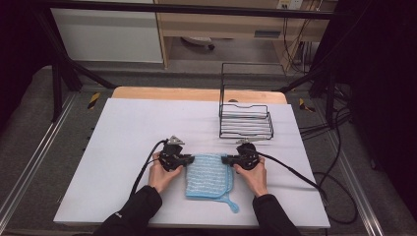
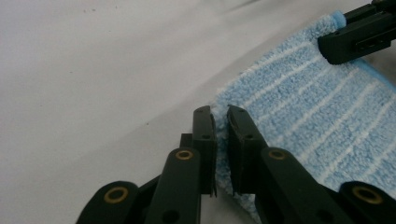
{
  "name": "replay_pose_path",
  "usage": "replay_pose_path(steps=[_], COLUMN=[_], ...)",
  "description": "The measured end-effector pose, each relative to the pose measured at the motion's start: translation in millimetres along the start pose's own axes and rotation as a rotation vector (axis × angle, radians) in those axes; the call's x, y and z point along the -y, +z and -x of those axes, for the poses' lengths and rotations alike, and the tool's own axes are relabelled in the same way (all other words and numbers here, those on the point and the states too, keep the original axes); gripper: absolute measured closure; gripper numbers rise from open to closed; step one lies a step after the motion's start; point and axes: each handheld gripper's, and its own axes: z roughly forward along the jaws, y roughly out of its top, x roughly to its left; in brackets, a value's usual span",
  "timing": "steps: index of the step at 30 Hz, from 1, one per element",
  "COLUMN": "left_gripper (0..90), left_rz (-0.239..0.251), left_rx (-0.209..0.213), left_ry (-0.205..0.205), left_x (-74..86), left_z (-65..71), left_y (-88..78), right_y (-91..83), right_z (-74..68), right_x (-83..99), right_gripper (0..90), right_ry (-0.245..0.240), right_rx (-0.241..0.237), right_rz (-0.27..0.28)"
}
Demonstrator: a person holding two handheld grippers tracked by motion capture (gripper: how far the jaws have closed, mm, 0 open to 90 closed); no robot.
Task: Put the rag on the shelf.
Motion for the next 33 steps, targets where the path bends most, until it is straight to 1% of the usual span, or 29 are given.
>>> replay_pose_path(steps=[3, 5, 10, 11, 13, 16, 17, 19, 20, 22, 23, 25, 27, 33], left_gripper=[83.1, 83.3, 83.4, 83.3, 83.3, 83.3, 83.3, 83.2, 83.2, 83.2, 83.2, 83.2, 83.2, 83.2], left_rz=[0.005, 0.012, 0.036, 0.046, 0.06, 0.08, 0.089, 0.101, 0.107, 0.121, 0.128, 0.139, 0.152, 0.18], left_rx=[0.011, 0.017, 0.029, 0.026, 0.033, 0.037, 0.037, 0.038, 0.039, 0.042, 0.041, 0.045, 0.05, 0.062], left_ry=[-0.01, -0.013, -0.005, -0.001, -0.001, 0.01, 0.009, 0.013, 0.017, 0.023, 0.027, 0.031, 0.03, 0.04], left_x=[-0.3, -0.9, -2.8, -3.4, -4.2, -5.6, -6.1, -7.4, -8.2, -10.0, -10.9, -12.3, -13.9, -17.8], left_z=[-0.8, -1.1, 0.0, 0.3, 2.0, 4.6, 5.4, 7.2, 8.1, 10.0, 11.0, 13.1, 14.7, 20.8], left_y=[-1.7, -4.2, -12.8, -14.8, -18.2, -24.0, -25.9, -29.6, -31.3, -34.9, -36.5, -39.5, -42.4, -49.4], right_y=[-1.9, -4.4, -12.7, -14.5, -18.8, -25.4, -29.5, -31.5, -35.7, -37.7, -41.5, -43.4, -48.4, -55.7], right_z=[-1.6, -2.2, -5.9, -6.4, -8.0, -10.2, -11.7, -12.2, -13.1, -13.5, -14.1, -14.5, -14.9, -15.4], right_x=[-0.3, -0.8, -1.8, -1.9, -2.3, -3.2, -3.5, -3.8, -4.5, -4.9, -5.6, -5.9, -6.8, -8.1], right_gripper=[81.2, 81.3, 81.3, 81.3, 81.2, 81.2, 81.2, 81.2, 81.3, 81.2, 81.2, 81.3, 81.2, 81.3], right_ry=[0.012, 0.01, 0.008, 0.003, 0.0, 0.0, -0.007, -0.011, -0.016, -0.017, -0.017, -0.015, -0.017, -0.023], right_rx=[0.004, 0.0, -0.015, -0.019, -0.026, -0.041, -0.049, -0.052, -0.057, -0.06, -0.063, -0.067, -0.07, -0.07], right_rz=[0.009, 0.017, 0.049, 0.058, 0.075, 0.101, 0.121, 0.13, 0.148, 0.157, 0.172, 0.178, 0.198, 0.219])
